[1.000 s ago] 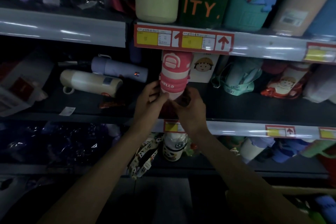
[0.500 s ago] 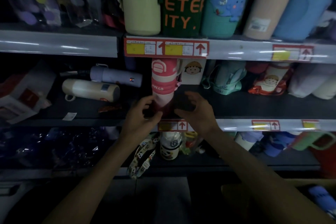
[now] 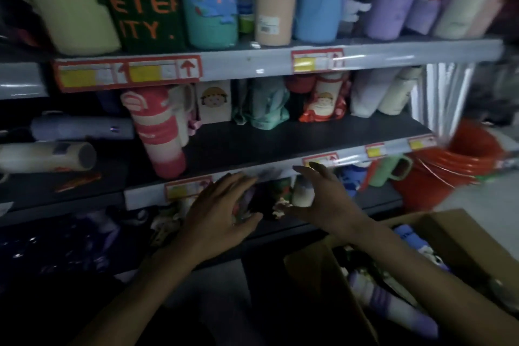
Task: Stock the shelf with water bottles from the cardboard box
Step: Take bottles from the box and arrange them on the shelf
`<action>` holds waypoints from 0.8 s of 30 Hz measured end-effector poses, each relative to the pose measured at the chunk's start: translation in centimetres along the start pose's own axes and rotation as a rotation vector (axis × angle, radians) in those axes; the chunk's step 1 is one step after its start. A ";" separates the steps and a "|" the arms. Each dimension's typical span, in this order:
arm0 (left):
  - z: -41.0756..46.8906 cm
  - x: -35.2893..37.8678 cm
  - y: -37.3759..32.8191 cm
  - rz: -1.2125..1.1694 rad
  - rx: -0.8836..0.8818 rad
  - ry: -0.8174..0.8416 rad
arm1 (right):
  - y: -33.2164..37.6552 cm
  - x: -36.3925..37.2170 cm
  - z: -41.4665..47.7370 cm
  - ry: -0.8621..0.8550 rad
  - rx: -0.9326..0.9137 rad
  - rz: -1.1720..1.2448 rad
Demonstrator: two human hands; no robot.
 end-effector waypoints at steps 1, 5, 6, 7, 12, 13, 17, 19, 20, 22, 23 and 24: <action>0.5 1.2 -0.6 0.007 0.016 0.038 | -1.8 -0.5 -0.5 -0.019 0.014 -0.029; 2.5 6.1 -2.6 -0.010 0.064 0.193 | -9.6 -2.5 -2.5 -0.033 0.140 -0.104; 3.0 7.3 -3.2 -0.017 0.079 0.224 | -11.5 -3.0 -3.2 -0.006 0.204 -0.120; 3.4 8.5 -3.7 -0.012 0.097 0.253 | -13.3 -3.4 -4.0 0.019 0.255 -0.136; 4.2 15.1 -6.4 0.009 0.187 0.415 | -21.7 -4.1 -8.4 0.083 0.433 -0.177; 4.1 16.6 -6.7 -0.009 0.179 0.456 | -23.3 -3.6 -9.0 0.121 0.462 -0.205; 3.8 22.9 -8.2 -0.078 0.147 0.580 | -29.2 -0.2 -11.1 0.319 0.513 -0.315; 3.8 25.8 -9.5 -0.069 0.175 0.626 | -30.1 0.1 -13.0 0.385 0.527 -0.385; 3.8 27.2 -10.2 -0.046 0.199 0.645 | -30.5 0.2 -14.0 0.418 0.529 -0.421; 4.1 30.0 -11.5 0.002 0.228 0.702 | -31.5 0.8 -15.7 0.508 0.552 -0.478; 4.2 31.4 -12.0 0.022 0.234 0.738 | -32.1 1.3 -16.3 0.563 0.562 -0.479; 4.5 32.8 -12.6 0.046 0.243 0.773 | -32.4 1.7 -16.7 0.624 0.569 -0.471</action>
Point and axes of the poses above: each hand's wrist, its own z-axis towards the middle knuckle, its own x-axis out of the palm, y = z × x, the point moved 3 cm from there along z, towards the middle knuckle, and after that the axes turned 10 degrees about x, right-handed, at the moved point
